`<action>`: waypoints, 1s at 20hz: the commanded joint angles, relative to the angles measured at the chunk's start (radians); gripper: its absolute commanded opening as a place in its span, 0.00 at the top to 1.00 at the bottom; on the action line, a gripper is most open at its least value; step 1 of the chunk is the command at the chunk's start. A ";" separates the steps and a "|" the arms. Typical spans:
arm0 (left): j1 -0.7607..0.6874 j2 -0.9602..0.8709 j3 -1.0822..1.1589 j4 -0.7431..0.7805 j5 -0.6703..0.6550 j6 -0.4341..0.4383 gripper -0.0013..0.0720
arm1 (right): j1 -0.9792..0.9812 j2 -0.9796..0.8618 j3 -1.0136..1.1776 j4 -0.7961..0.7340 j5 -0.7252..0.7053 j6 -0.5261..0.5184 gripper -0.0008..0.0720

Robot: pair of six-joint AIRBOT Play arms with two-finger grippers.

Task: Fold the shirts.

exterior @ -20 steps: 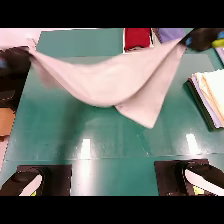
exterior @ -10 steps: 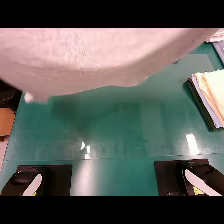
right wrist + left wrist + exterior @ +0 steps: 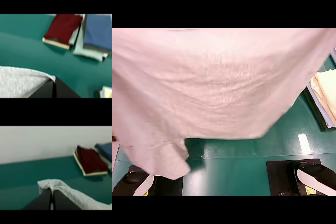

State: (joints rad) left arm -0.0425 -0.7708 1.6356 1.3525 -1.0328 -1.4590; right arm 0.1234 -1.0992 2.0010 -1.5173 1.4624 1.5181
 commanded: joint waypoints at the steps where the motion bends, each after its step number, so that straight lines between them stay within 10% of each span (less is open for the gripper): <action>1: 0.001 -0.182 -0.168 -0.002 -0.054 0.002 0.95 | 0.000 -0.148 -0.108 -0.005 0.027 0.002 0.98; 9: 0.001 -0.639 -0.327 -0.002 0.143 0.001 0.95 | 0.000 -0.515 -0.131 -0.001 -0.046 0.001 0.97; 10: 0.001 -0.644 -0.327 0.000 0.156 0.002 0.88 | 0.000 -0.546 -0.098 0.002 -0.045 0.000 0.97; 12: 0.009 -0.642 -0.304 0.002 0.138 0.002 0.27 | 0.000 -0.579 -0.035 0.009 -0.045 -0.013 0.79; 14: 0.053 -0.637 -0.246 0.002 0.017 0.018 0.26 | 0.000 -0.586 0.017 0.007 -0.027 -0.013 0.48; 20: 0.251 -0.445 -0.432 -0.006 -0.214 0.020 0.27 | -0.008 -0.441 -0.182 0.144 0.074 -0.093 0.48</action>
State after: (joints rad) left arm 0.1318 -1.3018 1.3125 1.3510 -1.1515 -1.4425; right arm 0.1215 -1.6035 1.9198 -1.4658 1.5002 1.4643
